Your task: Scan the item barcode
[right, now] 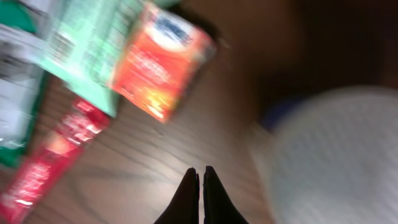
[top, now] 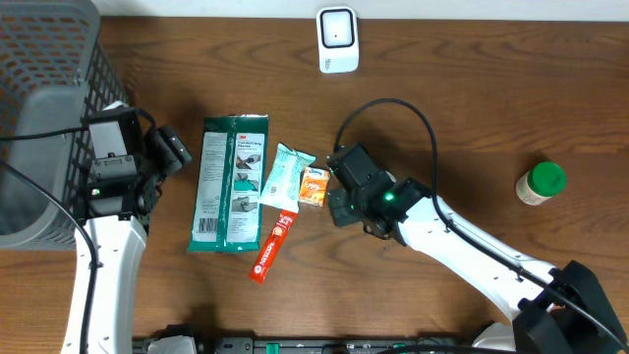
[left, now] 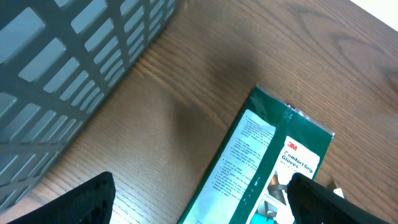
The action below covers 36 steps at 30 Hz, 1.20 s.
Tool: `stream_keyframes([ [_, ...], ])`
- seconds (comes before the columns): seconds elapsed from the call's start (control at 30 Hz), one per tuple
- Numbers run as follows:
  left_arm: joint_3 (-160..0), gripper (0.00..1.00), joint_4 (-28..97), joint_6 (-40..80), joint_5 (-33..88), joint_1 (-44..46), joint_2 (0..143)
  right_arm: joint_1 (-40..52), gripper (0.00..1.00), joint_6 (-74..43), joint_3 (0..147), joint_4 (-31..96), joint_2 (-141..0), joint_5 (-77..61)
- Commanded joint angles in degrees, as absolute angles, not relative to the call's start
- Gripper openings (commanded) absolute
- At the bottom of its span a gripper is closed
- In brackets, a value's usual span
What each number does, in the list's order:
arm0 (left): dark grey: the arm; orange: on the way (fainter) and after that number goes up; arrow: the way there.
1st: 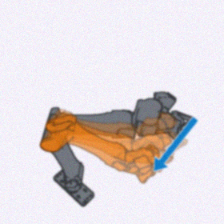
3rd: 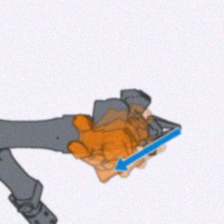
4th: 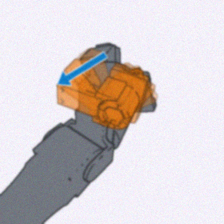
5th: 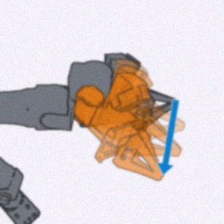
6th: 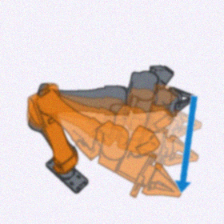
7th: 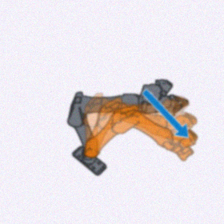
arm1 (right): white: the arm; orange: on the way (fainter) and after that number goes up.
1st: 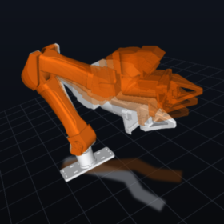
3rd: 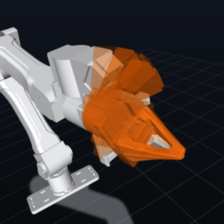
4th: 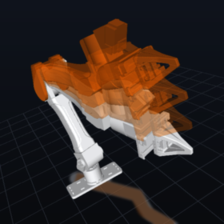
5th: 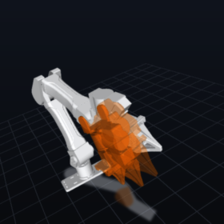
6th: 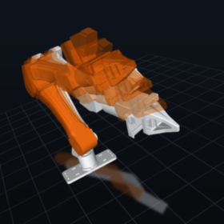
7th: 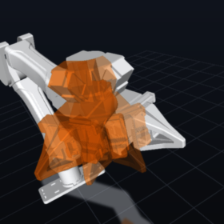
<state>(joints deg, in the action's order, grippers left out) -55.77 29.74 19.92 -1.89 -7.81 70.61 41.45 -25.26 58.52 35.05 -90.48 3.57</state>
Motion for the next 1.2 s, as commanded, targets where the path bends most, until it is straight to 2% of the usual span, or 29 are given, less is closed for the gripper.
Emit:
stream_keyframes([
  [0.0,-57.2,0.88,29.8,20.3,-2.6,-8.0,70.1,41.5,0.01,-26.1,58.9,39.3,-89.5,8.6],
  [0.23,-57.2,0.88,29.8,20.3,-2.6,-8.0,70.1,41.4,0.01,-25.7,58.9,52.2,-86.7,17.8],
  [0.33,-57.2,0.88,29.8,20.3,-2.6,-8.0,70.1,40.8,0.01,-25.0,58.9,53.9,-85.6,19.2],
  [0.5,-57.2,0.88,29.8,20.3,-2.6,-8.0,70.1,40.6,0.01,-19.5,58.9,44.0,-83.9,-3.5],
  [0.57,-57.2,0.88,29.8,20.3,-2.6,-8.0,70.1,40.7,0.01,-18.4,58.9,38.7,-83.9,-7.8],
  [0.77,-57.2,0.88,29.8,20.3,-2.6,-8.0,70.1,40.7,0.01,-18.4,58.8,31.1,-86.0,4.8],
  [0.87,-57.2,0.88,29.8,20.3,-2.6,-8.0,70.1,40.7,0.01,-18.5,58.8,30.3,-88.5,5.5],
  [1.03,-57.2,0.88,29.8,20.3,-2.6,-8.0,70.1,40.7,0.01,-20.3,58.8,32.9,-91.8,5.8],
  [1.17,-57.2,0.88,29.8,20.3,-2.6,-8.0,70.1,40.5,0.01,-20.3,58.8,40.3,-91.4,11.3],
])
